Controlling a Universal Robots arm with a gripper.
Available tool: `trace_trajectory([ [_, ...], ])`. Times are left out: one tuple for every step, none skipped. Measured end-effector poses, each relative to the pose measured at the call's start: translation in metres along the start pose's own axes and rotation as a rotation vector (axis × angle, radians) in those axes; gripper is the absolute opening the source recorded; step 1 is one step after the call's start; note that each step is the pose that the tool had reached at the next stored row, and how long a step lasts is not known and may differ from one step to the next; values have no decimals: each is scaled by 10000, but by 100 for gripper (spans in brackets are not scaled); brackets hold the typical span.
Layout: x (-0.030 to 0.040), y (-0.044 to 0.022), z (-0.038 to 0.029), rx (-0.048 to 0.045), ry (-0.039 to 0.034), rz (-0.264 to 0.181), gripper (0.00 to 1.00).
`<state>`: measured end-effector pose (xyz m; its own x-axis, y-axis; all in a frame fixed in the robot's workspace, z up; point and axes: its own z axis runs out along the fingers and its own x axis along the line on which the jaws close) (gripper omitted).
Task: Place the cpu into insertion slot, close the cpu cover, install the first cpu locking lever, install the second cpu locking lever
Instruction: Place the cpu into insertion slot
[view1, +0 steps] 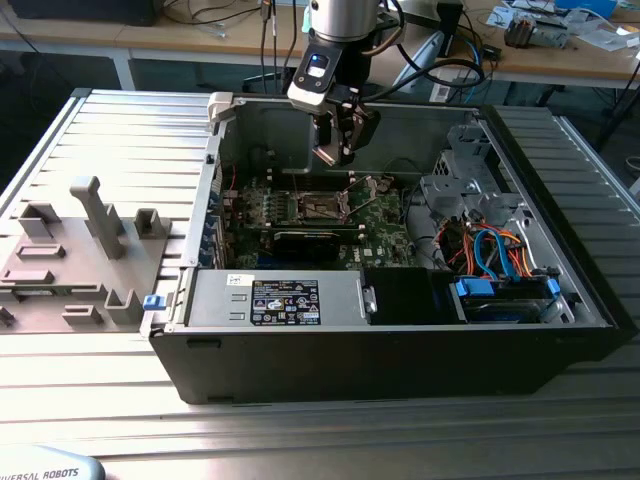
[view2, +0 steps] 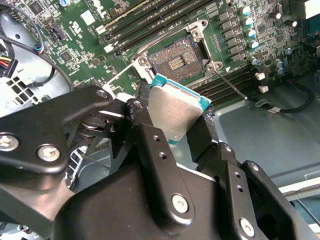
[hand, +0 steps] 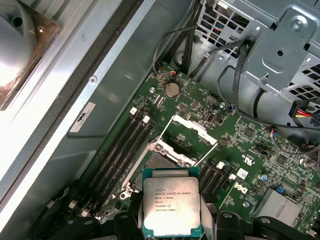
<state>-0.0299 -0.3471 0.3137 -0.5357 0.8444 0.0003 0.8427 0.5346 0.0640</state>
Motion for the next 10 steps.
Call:
trace_trajectory([
  [0, 0, 0, 0, 0, 3, 54],
  [0, 0, 0, 0, 0, 6, 54],
  [0, 0, 0, 0, 0, 9, 54],
  [0, 0, 0, 0, -1, 16, 54],
  [0, 0, 0, 0, -1, 20, 54],
  [0, 0, 1, 0, -2, 25, 54],
  [0, 0, 1, 0, -2, 35, 54],
  [0, 0, 1, 0, -3, 45, 54],
  [0, 0, 1, 0, -4, 54, 54],
  [0, 0, 1, 0, -3, 58, 54],
])
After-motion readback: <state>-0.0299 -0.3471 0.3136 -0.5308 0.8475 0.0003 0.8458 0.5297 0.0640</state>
